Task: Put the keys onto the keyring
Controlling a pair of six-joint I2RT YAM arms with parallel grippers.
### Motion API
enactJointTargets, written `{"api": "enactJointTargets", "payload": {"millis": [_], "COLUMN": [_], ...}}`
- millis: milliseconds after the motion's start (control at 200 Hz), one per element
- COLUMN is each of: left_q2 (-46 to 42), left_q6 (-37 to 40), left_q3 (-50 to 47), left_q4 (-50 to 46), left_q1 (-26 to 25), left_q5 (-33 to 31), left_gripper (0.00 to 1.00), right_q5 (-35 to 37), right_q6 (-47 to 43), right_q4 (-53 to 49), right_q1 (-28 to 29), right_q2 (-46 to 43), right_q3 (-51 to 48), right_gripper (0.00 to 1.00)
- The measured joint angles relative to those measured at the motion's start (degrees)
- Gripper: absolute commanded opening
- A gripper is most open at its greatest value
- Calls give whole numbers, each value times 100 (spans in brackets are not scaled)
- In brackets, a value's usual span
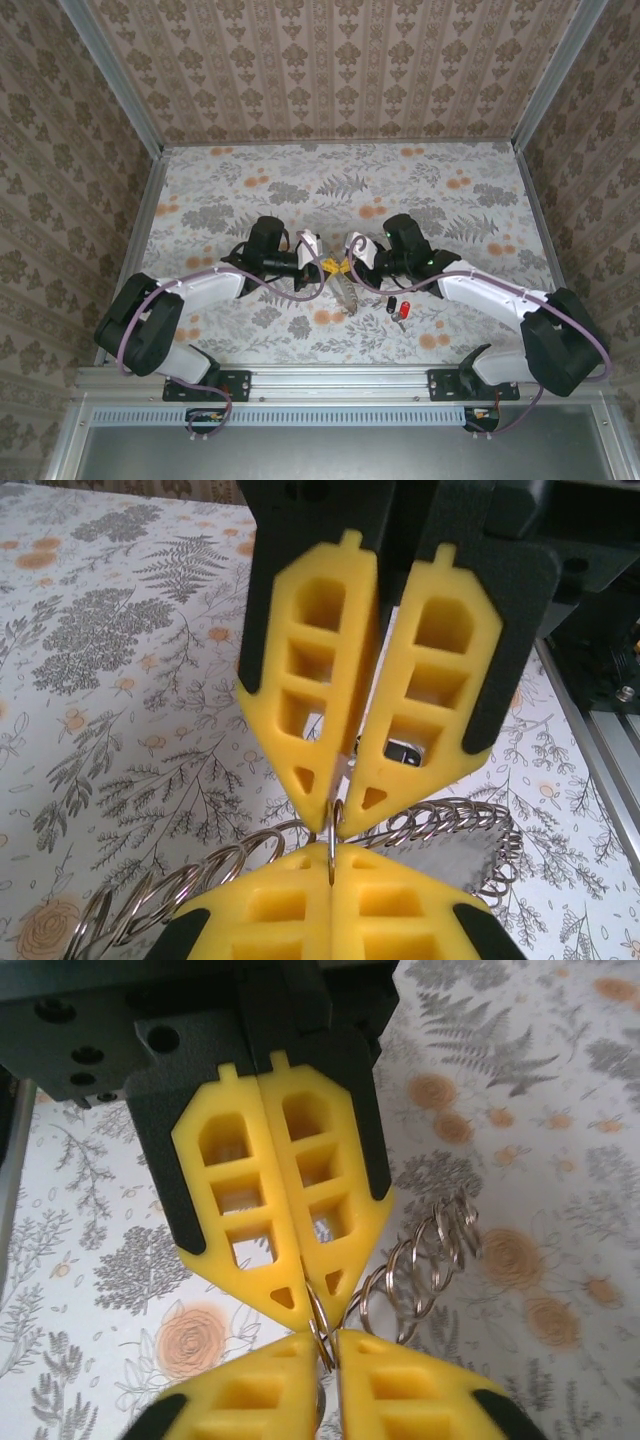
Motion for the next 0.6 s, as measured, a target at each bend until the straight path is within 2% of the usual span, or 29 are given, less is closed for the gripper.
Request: {"api": "enactJointTargets", "payload": {"millis": [140,295,600], "left_q2": [0,0,0], "left_q6": [-286,-640,-960], "left_q3": [-223,-376,-400], "left_q4": [446,951,1381], "left_q1": [48,105,168], "left_q5": [-2,39,262], "left_gripper": [0,0,0], "right_q5": [142,205,-125], "right_q6": [76,103,33], "right_q4": [42,90,310], "right_q1": [-96,-308,-348], "right_q2": [-647,-1062,-837], "right_q3": [-258,-575,-595], "right_gripper": [26,28,27]}}
